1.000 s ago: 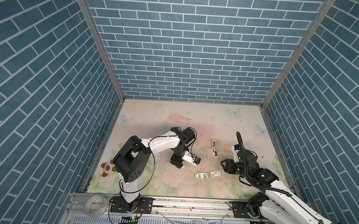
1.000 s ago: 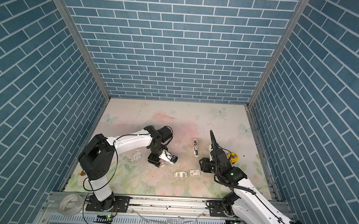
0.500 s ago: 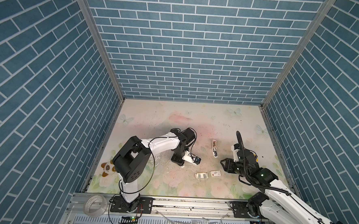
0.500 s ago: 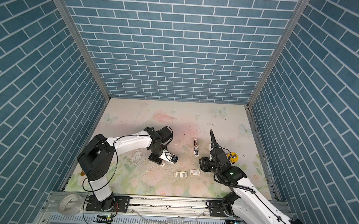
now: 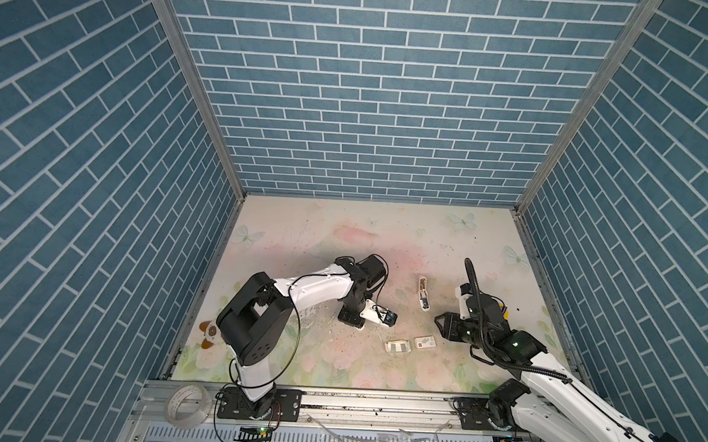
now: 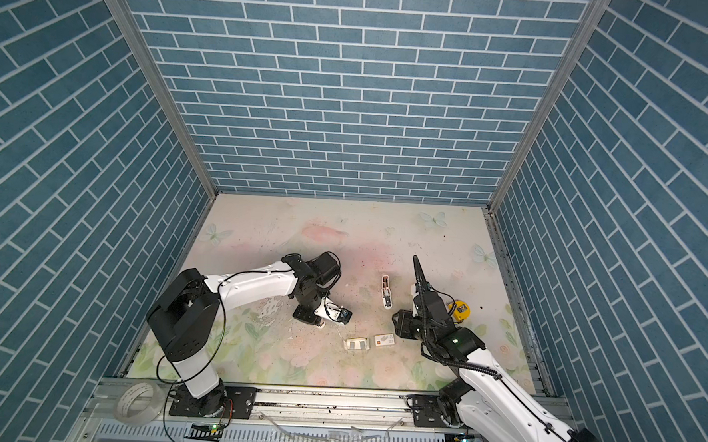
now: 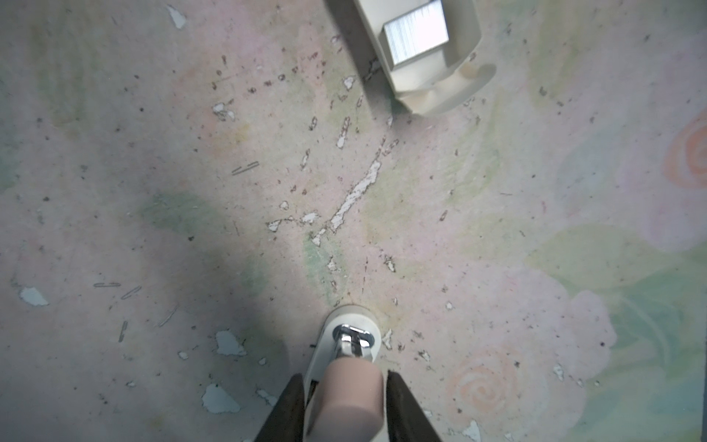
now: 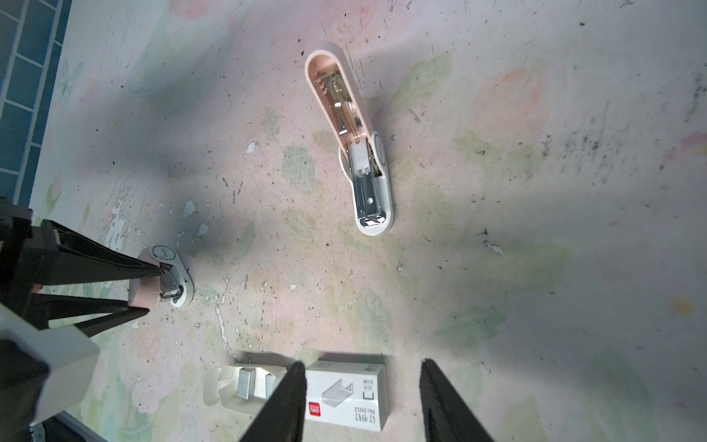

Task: Load the staples into the stapler
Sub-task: 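Move the left gripper over the second pink stapler and lower onto it, then close the left gripper on the base of the second pink stapler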

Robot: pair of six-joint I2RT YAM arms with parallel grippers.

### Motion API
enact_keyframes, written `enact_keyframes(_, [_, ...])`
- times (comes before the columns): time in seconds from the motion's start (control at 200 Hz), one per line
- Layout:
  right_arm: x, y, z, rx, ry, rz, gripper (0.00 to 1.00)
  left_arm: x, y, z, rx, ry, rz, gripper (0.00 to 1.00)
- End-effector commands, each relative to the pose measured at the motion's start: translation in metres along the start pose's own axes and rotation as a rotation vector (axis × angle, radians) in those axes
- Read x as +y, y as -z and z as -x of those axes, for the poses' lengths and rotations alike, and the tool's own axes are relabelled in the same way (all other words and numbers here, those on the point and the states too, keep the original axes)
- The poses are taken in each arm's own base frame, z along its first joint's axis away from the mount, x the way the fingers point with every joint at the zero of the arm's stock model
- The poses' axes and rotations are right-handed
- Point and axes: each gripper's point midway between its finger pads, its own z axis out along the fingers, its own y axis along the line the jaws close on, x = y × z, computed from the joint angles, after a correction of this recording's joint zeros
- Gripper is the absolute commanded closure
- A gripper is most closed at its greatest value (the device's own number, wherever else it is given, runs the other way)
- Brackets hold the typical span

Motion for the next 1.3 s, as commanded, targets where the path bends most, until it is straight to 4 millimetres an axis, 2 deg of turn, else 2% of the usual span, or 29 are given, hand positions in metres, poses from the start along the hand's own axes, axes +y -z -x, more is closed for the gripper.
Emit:
enact_keyframes(0.0, [0.000,-0.001,0.000,0.001,-0.007,0.003,0.51,-0.007,0.002,0.000,0.000,0.005,-0.012,0.61])
enact_keyframes(0.16, [-0.001,-0.002,-0.001,-0.001,-0.008,0.002,0.51,-0.007,0.002,0.000,-0.004,0.009,-0.009,0.60])
enact_keyframes(0.465, [-0.001,-0.003,0.000,-0.005,-0.011,0.005,0.52,-0.009,-0.001,-0.002,0.002,0.007,-0.006,0.66])
enact_keyframes(0.68, [-0.001,-0.004,0.000,-0.007,-0.013,0.006,0.53,-0.008,0.001,-0.001,0.001,0.013,0.006,0.80])
enact_keyframes(0.865, [-0.001,-0.004,0.001,-0.009,-0.014,0.007,0.54,0.001,0.005,-0.001,0.007,0.039,0.045,0.93])
enact_keyframes(0.965, [0.001,-0.003,0.003,-0.014,-0.013,0.010,0.55,0.004,0.013,0.004,-0.009,0.071,0.047,0.96])
enact_keyframes(1.295, [0.047,0.007,0.017,0.027,0.016,0.190,0.55,0.019,0.063,0.035,-0.132,0.188,0.085,0.97])
